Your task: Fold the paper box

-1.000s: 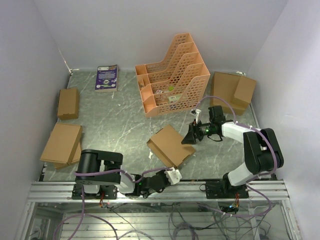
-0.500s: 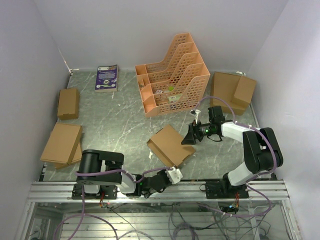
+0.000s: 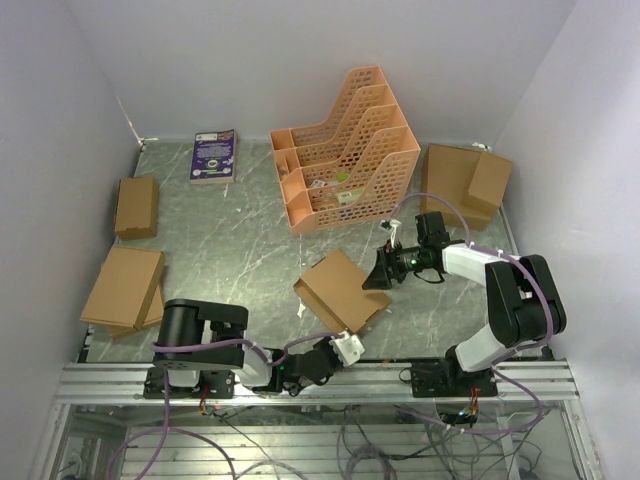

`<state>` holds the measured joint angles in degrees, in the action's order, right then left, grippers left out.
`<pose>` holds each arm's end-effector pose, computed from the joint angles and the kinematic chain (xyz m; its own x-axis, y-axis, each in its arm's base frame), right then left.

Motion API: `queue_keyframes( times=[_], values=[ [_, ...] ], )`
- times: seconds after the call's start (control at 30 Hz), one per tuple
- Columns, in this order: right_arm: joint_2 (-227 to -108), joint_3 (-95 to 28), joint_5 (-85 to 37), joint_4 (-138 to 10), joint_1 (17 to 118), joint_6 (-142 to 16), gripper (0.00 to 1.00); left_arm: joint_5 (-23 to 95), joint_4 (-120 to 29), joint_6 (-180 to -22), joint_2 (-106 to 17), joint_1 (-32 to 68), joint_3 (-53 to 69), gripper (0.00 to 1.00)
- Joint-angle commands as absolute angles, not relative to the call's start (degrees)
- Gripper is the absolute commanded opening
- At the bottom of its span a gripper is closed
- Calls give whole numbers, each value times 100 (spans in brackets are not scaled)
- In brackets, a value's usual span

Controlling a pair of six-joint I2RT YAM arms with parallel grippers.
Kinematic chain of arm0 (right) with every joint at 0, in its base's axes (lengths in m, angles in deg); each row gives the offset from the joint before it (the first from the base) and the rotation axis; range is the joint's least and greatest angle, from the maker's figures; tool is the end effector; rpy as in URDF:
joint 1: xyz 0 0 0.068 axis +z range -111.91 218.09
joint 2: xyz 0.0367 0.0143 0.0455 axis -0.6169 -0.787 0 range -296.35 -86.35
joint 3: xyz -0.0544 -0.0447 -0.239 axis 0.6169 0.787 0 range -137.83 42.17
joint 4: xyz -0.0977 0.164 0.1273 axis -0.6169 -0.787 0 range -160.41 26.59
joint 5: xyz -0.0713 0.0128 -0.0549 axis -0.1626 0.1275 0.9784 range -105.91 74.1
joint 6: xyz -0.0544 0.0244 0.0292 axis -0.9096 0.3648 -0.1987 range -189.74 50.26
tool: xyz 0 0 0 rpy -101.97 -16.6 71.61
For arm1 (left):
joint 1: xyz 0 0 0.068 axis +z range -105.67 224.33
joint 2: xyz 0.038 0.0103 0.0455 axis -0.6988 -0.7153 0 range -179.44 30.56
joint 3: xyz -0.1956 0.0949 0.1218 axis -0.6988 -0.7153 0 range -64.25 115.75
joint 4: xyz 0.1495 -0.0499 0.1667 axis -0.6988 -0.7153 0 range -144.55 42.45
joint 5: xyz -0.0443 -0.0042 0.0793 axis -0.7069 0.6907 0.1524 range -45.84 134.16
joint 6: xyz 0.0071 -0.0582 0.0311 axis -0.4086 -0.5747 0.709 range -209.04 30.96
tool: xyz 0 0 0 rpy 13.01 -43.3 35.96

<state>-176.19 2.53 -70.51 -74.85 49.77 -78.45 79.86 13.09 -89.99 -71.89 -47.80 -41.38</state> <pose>0.2359 0.0926 0.1378 -0.7767 -0.2501 -0.5781 -0.6212 0.4562 0.6372 0.0202 -0.2801 0.1134 -0.0018 0.3159 -0.9488 0.8321 0.5268 0.1738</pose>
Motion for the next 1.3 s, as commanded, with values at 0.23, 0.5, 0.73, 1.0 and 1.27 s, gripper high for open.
queue_keyframes(
  times=[0.23, 0.5, 0.73, 1.0, 1.27],
  values=[
    [-17669, 204, -7023, -7502, 5039, -7801, 62, 8300, 1591, -9394, -7067, -4806, -4139, 9],
    [-17664, 192, -6978, -7501, 5068, -7792, 61, 8274, 1499, -9584, -6969, -4726, -4149, 7],
    [-17668, 191, -6944, -7501, 5101, -7783, 61, 8225, 1484, -9704, -6911, -4648, -4203, 7],
    [-17676, 184, -6908, -7509, 5149, -7783, 61, 8175, 1246, -10013, -6860, -4516, -4163, 7],
    [-17703, 158, -6884, -7535, 5219, -7801, 59, 8042, 768, -10330, -6742, -4347, -4033, 7]
  ],
)
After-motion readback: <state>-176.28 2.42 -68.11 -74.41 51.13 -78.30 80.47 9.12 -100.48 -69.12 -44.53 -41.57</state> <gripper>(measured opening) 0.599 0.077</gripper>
